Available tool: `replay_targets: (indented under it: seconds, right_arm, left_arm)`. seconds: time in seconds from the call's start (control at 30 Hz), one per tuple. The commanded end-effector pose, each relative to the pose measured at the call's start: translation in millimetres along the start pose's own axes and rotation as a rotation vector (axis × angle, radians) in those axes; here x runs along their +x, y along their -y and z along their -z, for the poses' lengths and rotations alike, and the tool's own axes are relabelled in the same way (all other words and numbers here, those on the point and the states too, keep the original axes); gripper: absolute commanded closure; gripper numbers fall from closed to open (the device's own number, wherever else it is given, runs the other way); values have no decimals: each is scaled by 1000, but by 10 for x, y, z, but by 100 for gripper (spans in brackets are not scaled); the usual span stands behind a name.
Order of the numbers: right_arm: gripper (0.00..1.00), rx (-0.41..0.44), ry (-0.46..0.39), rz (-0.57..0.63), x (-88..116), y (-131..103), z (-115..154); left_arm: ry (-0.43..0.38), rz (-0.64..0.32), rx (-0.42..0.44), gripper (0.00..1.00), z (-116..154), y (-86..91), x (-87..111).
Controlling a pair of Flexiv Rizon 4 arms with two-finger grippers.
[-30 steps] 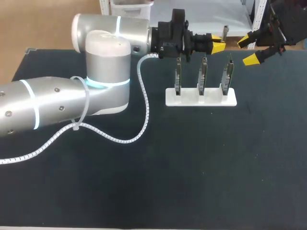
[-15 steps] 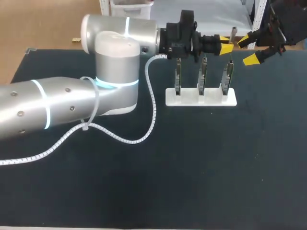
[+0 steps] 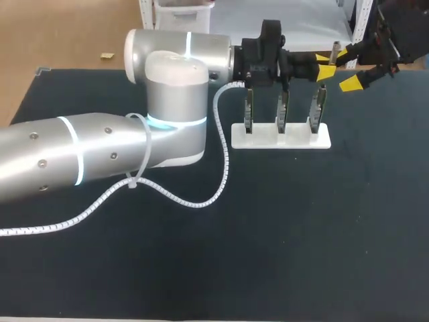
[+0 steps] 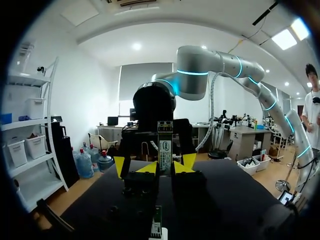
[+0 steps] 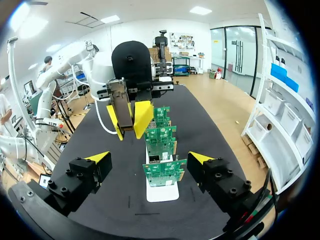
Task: Pick up the optical module with the left hand, and insert it into the network port with the right hand.
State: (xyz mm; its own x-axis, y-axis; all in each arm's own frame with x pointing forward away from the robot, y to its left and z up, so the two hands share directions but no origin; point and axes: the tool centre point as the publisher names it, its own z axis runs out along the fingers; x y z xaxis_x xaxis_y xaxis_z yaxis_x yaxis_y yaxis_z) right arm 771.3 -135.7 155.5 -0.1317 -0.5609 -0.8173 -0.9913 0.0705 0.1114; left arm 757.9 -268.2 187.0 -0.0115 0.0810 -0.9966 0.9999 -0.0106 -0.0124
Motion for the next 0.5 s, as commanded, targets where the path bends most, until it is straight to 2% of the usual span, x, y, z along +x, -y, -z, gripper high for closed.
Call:
replay_targets:
  seconds: [0.03, 0.5]
  right_arm:
    - [0, 1, -1, 0, -3, -2, -2]
    - [0, 1, -1, 0, -3, -2, -2]
  left_arm:
    - [-1, 3, -5, 100, -51, -25, 12]
    - [0, 33, -30, 100, 3, -76, 53]
